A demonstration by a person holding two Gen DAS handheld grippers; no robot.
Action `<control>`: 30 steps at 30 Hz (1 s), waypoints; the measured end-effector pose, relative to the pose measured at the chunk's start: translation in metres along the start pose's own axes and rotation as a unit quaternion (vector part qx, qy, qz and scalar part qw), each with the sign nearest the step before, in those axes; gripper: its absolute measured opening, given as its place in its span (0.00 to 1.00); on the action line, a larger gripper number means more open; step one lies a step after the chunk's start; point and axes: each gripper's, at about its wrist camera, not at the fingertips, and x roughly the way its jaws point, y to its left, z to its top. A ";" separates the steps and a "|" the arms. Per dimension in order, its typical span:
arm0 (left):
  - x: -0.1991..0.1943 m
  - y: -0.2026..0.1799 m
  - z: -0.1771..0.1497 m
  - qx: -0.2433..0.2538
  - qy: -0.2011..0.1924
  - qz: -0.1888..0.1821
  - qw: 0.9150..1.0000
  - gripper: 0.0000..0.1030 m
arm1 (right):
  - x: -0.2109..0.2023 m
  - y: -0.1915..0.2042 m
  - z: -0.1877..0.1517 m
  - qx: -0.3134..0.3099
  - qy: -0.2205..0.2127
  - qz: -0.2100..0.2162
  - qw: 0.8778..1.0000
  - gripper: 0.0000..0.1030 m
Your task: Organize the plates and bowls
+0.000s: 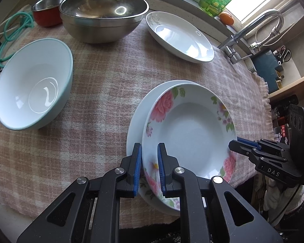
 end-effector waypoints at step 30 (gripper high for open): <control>-0.017 -0.001 0.060 -0.046 -0.090 -0.023 0.995 0.14 | -0.048 -0.068 0.079 0.068 -0.103 0.026 0.992 0.31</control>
